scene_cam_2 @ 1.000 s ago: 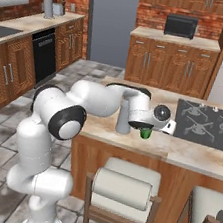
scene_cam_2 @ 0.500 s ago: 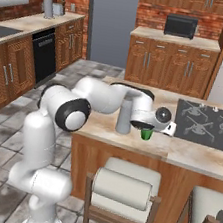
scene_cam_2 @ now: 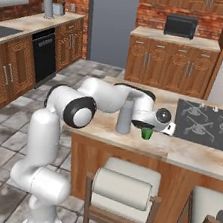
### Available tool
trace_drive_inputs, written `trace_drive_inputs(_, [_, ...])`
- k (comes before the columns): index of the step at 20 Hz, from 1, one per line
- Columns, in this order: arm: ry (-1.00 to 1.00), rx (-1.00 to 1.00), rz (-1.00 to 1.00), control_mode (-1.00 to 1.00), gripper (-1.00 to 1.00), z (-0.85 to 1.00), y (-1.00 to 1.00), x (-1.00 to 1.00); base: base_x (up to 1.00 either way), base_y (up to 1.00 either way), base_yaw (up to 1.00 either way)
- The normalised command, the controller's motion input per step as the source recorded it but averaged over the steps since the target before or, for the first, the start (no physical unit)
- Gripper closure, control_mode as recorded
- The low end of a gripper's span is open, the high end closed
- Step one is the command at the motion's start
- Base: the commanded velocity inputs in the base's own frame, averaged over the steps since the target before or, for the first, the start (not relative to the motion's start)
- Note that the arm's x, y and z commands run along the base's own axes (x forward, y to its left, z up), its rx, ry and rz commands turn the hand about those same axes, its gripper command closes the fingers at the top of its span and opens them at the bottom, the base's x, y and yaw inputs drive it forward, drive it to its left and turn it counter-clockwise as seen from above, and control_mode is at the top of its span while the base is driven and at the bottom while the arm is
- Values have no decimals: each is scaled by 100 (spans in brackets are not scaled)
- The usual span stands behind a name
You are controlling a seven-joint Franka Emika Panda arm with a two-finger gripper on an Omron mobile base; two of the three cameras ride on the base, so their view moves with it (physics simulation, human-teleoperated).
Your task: Place the pitcher and cup on the dining counter for serving.
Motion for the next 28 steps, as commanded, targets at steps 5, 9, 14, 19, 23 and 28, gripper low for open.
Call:
trace_drive_inputs(5, [3, 0, 0, -100, 100, -8, 0, 24, 0, 0, 0])
trace_drive_inputs(9, [4, 0, 0, -100, 100, -12, 0, 15, 0, 0, 0])
trace_drive_inputs(14, [2, 0, 0, -100, 100, -19, 0, 16, 0, 0, 0])
trace_drive_inputs(19, [0, 0, 0, -100, 100, -20, 0, 21, 0, 0, 0])
trace_drive_inputs(23, [0, 0, 0, -100, 100, -21, 0, 28, 0, 0, 0])
trace_drive_inputs(28, [0, 0, 0, -100, 100, -30, 0, 29, 0, 0, 0])
